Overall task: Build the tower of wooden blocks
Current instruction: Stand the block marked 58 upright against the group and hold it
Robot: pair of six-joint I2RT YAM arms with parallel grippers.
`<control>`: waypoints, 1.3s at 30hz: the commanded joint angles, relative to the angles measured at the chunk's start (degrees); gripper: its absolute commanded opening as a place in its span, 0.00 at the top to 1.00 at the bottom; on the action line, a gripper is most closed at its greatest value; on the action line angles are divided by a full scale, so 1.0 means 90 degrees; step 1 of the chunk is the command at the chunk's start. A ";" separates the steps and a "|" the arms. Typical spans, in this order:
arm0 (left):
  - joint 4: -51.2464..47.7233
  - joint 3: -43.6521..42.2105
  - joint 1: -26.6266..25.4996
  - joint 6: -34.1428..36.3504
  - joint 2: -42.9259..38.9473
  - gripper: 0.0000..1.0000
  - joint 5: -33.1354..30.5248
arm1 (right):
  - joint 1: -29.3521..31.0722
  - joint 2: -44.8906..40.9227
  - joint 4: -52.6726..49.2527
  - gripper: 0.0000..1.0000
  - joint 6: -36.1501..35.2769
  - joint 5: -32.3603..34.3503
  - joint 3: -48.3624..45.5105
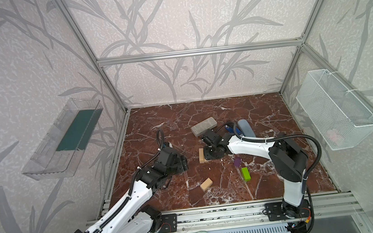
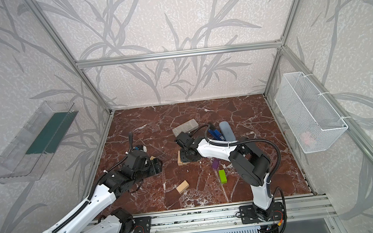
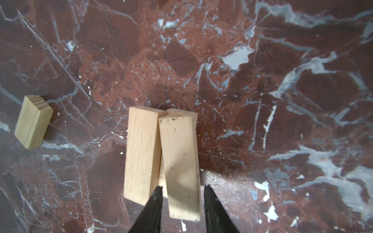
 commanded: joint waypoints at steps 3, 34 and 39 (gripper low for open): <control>0.0042 0.0095 0.0006 -0.0014 0.0042 0.16 -0.0022 | -0.0112 -0.0312 0.0205 0.64 0.0006 -0.0251 -0.0169; 0.1323 0.0291 0.0003 0.0043 0.1379 0.20 0.0983 | -0.0917 -0.0277 0.1413 0.62 -0.0455 -0.2089 -0.0926; 0.1328 0.0281 -0.0001 0.0041 0.1415 0.20 0.0988 | -0.0923 -0.0164 0.1497 0.62 -0.0393 -0.2157 -0.0963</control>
